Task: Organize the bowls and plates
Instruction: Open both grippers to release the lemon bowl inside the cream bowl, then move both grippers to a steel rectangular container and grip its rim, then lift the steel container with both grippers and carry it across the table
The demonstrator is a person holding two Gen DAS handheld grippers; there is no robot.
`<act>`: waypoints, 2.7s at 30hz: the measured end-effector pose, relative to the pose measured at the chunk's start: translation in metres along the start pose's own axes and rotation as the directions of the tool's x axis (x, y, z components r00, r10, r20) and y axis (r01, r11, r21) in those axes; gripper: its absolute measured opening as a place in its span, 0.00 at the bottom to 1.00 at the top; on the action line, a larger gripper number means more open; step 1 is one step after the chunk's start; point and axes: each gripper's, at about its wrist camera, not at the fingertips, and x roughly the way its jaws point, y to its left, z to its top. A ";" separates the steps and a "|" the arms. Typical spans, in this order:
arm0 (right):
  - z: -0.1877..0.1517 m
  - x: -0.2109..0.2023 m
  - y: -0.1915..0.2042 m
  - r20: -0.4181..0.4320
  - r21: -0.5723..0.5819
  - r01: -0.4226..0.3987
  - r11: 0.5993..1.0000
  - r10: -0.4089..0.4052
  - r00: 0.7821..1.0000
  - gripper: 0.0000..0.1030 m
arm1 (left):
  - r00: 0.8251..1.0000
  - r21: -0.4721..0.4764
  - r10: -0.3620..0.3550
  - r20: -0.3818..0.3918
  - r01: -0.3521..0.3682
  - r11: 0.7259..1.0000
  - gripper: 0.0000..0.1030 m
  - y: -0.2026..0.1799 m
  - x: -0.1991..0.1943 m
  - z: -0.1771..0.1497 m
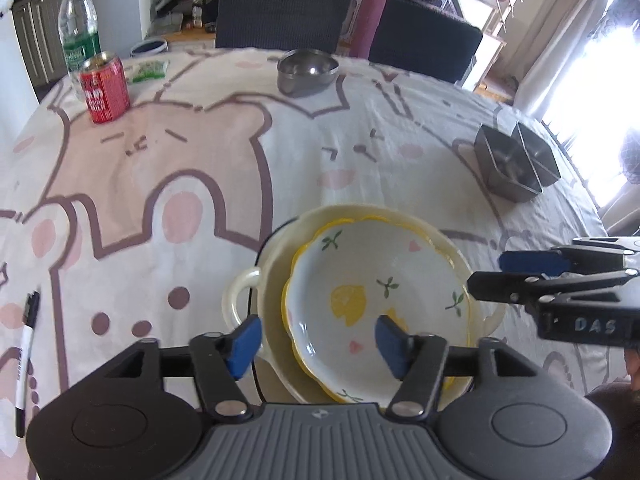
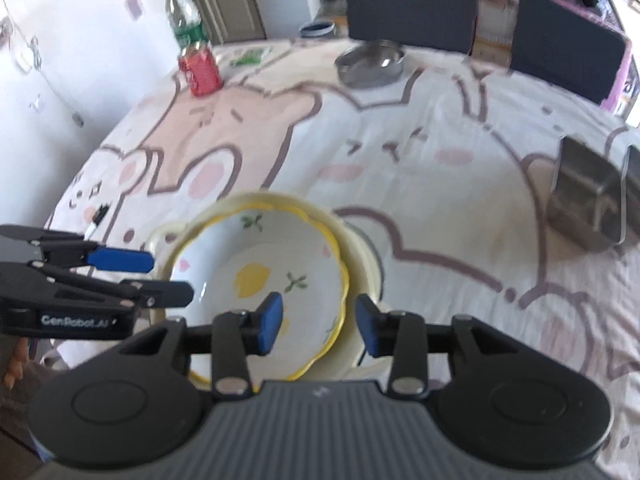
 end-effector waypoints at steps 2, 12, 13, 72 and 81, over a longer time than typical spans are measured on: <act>0.000 -0.010 -0.006 0.033 0.022 -0.003 1.000 0.002 0.999 0.66 | 1.000 0.006 0.012 0.026 -0.012 1.000 0.78 -0.004 -0.006 0.002; -0.001 -0.052 -0.061 0.264 0.183 0.067 0.981 -0.115 0.958 0.98 | 0.985 0.045 0.003 0.171 -0.011 0.999 1.00 -0.047 -0.015 0.037; -0.002 -0.055 -0.070 0.289 0.202 0.076 0.976 -0.134 0.948 0.99 | 0.984 0.052 -0.001 0.178 -0.009 0.999 1.00 -0.053 -0.013 0.041; 0.013 0.027 -0.248 0.063 0.629 0.038 0.777 -0.100 0.993 0.06 | 0.982 -0.015 -0.169 0.085 0.171 0.985 0.49 -0.131 0.159 0.133; 0.012 0.024 -0.250 0.066 0.596 0.041 0.802 -0.099 0.993 0.05 | 0.982 -0.010 -0.189 0.017 0.189 0.982 0.21 -0.138 0.175 0.127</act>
